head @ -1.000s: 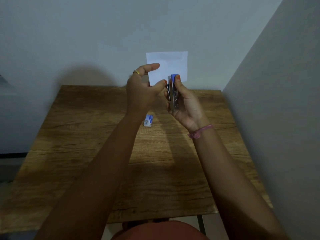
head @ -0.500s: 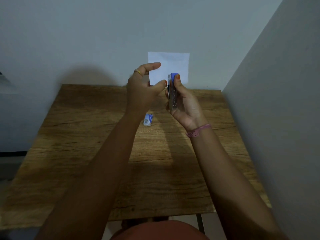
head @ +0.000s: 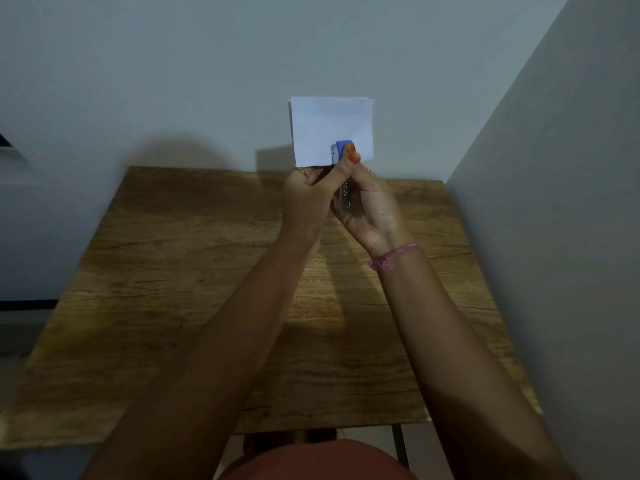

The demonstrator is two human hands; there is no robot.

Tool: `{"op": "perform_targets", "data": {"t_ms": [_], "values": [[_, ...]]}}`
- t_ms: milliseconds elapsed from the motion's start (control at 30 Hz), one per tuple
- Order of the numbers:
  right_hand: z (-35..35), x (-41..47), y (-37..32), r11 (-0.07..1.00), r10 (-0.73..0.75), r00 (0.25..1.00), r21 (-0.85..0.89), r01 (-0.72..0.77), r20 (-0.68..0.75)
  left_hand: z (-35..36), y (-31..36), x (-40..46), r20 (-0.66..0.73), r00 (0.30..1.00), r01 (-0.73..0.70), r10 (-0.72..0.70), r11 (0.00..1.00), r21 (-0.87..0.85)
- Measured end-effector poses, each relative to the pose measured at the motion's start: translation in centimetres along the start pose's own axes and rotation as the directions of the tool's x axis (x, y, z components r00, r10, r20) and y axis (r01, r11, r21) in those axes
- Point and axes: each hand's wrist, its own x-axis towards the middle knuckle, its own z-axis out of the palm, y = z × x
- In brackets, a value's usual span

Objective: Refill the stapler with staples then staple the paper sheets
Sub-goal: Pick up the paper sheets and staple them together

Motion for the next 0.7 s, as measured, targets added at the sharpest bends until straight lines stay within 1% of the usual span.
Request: {"op": "perform_targets", "data": {"t_ms": [167, 300, 500, 700], "values": [[0.4, 0.0, -0.3, 1.0, -0.005, 1.0, -0.029, 0.005, -0.006, 0.5, 0.2, 0.1, -0.035, 0.999, 0.026, -0.029, 0.997, -0.075], [0.4, 0.4, -0.1, 0.995, -0.037, 0.997, -0.094, 0.03, -0.069, 0.6, 0.2, 0.1, -0.045, 0.997, 0.054, -0.059, 0.993, -0.109], [0.3, 0.5, 0.5, 0.993, -0.068, 0.987, -0.11, 0.052, -0.146, 0.6, -0.1, -0.1, -0.053, 0.993, 0.097, -0.105, 0.986, -0.135], [0.2, 0.0, 0.6, 0.996, -0.051, 0.992, -0.085, 0.041, -0.117, 0.9, 0.2, -0.5, -0.086, 0.989, 0.108, -0.121, 0.984, -0.139]]}}
